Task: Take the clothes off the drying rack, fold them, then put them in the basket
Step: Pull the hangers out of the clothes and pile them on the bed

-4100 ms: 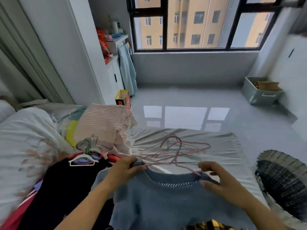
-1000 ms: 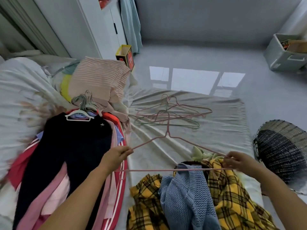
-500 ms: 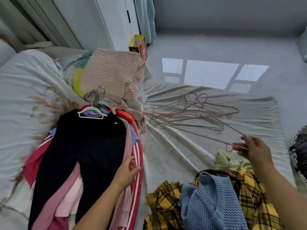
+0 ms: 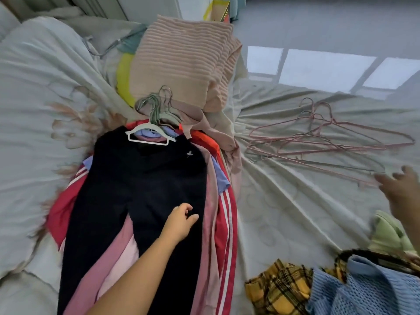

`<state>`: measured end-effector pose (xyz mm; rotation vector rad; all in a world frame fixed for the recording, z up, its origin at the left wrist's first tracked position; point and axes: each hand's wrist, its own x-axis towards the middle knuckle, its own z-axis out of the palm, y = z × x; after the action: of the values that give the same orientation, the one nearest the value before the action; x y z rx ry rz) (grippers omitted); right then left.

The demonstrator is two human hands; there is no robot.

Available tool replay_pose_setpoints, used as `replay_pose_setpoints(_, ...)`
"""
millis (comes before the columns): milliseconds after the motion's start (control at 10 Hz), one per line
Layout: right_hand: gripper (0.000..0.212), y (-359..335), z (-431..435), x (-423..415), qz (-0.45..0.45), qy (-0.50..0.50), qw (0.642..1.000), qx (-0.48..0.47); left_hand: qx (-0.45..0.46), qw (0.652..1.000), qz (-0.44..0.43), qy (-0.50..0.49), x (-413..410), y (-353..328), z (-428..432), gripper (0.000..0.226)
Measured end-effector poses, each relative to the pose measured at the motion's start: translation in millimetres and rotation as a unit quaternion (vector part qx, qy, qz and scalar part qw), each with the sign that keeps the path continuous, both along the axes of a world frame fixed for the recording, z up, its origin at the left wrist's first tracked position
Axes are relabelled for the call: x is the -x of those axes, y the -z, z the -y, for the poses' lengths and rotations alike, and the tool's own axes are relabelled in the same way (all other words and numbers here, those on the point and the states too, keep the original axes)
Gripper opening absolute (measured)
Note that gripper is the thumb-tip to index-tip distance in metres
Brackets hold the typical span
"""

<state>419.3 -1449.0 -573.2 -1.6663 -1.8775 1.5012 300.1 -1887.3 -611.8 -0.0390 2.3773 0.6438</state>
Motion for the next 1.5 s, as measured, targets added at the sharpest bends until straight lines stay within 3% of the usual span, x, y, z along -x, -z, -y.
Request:
replay_pose_setpoints(200,0.039,39.6,126.4,14.0,-0.02,-0.133,0.983,0.126,0.076,0.997,-0.007,-0.002,54.8,51.8,-14.7,0.051)
replay_pose_setpoints(300,0.02,48.9,186.2,17.1,-0.034,-0.171,0.966,0.19,0.154,0.985,-0.016,0.07,57.9,75.2,-19.0,0.055)
replay_pose_setpoints(400,0.015,55.3,227.6,22.1,-0.043,-0.164,0.956,0.238,0.146,0.982,-0.028,0.119,53.9,85.3,-16.9,0.033)
replay_pose_setpoints(600,0.022,42.2,264.5,38.3,-0.033,-0.186,0.943,0.273,-0.094,0.987,0.023,0.125,41.1,23.7,-6.6,0.036)
replay_pose_setpoints(700,0.03,25.6,275.5,60.7,-0.046,-0.188,0.937,0.29,-0.156,0.962,0.096,0.204,0.5,-35.3,0.4,0.035)
replay_pose_setpoints(800,0.034,2.5,286.1,78.8,-0.032,-0.184,0.918,0.351,-0.27,0.927,0.155,0.211,-44.2,-73.8,8.4,0.028)
replay_pose_setpoints(900,0.034,-9.3,286.1,66.1,0.013,-0.161,0.938,0.306,-0.229,0.948,0.115,0.187,-133.7,-22.9,-16.8,0.023)
replay_pose_setpoints(1000,0.027,-29.3,279.1,44.4,0.024,-0.155,0.941,0.3,-0.221,0.95,0.129,0.178,-196.5,7.7,-61.3,0.02)
replay_pose_setpoints(1100,0.024,-48.2,278.0,34.4,0.014,-0.213,0.933,0.29,-0.201,0.952,0.171,0.154,-181.2,15.3,-77.3,0.018)
replay_pose_setpoints(1200,0.02,-73.2,281.7,27.5,-0.007,-0.231,0.939,0.254,-0.191,0.951,0.229,0.081,-79.7,-68.4,15.8,0.011)
replay_pose_setpoints(1400,0.025,-108.6,277.8,-15.4,-0.054,-0.325,0.923,0.197,-0.226,0.972,0.019,-0.056,-44.0,-138.4,44.3,0.014)
replay_pose_setpoints(1500,0.024,-118.4,273.8,-42.0,-0.075,-0.337,0.921,0.179,-0.236,0.963,-0.035,-0.124,-24.2,-154.4,49.9,0.013)
